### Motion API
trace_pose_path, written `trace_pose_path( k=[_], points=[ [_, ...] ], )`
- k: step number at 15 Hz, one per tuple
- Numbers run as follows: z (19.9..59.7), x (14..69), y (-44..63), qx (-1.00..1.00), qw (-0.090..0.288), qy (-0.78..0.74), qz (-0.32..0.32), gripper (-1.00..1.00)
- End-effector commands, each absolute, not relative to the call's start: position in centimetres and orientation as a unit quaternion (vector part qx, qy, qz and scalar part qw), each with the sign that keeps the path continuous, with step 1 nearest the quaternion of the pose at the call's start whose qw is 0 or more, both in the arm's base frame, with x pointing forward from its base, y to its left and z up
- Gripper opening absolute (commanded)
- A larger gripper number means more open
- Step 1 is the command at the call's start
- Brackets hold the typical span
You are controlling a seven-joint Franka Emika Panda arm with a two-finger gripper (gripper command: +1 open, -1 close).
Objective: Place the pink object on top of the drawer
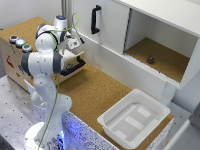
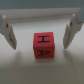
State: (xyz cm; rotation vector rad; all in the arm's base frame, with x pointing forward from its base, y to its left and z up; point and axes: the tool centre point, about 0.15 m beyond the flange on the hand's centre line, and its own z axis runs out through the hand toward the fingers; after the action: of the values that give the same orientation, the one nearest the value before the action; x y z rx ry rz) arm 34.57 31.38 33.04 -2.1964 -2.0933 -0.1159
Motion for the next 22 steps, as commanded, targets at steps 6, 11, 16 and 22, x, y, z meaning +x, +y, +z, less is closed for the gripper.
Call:
trace_pose_path(
  k=[6, 11, 16, 22],
  points=[
    [31.8, 36.3, 32.6, -0.708, 0.027, -0.706, 0.005, -1.00],
    [32.3, 36.3, 32.1, -0.723, 0.004, -0.690, 0.001, -1.00],
    [40.1, 35.2, 32.6, -0.720, -0.014, -0.692, -0.053, -1.00],
    [48.7, 31.1, 37.3, -0.682, 0.014, -0.723, -0.105, -1.00]
  ],
)
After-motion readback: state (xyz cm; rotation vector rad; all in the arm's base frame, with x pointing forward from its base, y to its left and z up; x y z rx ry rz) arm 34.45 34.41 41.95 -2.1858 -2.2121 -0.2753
